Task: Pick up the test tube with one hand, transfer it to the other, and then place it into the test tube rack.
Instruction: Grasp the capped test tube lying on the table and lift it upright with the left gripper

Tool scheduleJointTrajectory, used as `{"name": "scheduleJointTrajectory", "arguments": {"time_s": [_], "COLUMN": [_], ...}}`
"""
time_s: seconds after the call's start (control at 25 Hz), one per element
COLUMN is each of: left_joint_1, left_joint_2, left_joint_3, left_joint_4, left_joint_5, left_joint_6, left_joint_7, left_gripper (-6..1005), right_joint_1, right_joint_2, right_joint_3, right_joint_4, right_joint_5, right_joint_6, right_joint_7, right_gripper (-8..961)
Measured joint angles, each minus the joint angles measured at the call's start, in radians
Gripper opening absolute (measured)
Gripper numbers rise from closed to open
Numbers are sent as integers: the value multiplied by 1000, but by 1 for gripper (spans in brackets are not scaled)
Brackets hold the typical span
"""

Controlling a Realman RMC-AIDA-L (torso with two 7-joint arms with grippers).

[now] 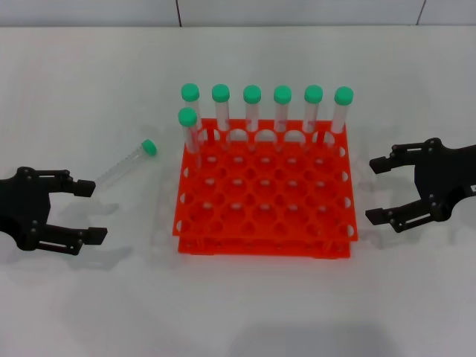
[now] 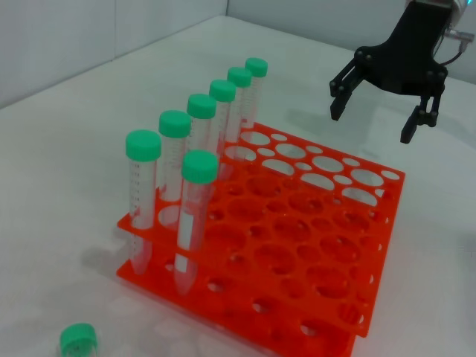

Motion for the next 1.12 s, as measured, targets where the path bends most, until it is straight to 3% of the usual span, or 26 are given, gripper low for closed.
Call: {"name": "scheduleJointTrajectory", "arguments": {"time_s": [0.8,1.12], "left_joint_1": [0,22], "left_joint_2": [-4,-36], "left_joint_3": [-1,-4], "left_joint_4": [3,110], "left_joint_5": [1,1], "left_joint_6": [4,41], "left_joint_7": [-6,-129], "left_gripper": [874,874], "right_joint_1": [-4,-5], "right_joint_2": [1,1], "right_joint_3": [-3,-3], "right_joint_4": [1,2], "right_joint_5": [0,0], "right_joint_6": [-3,-6], "right_joint_7": [-4,-5], "right_gripper": [873,873]}}
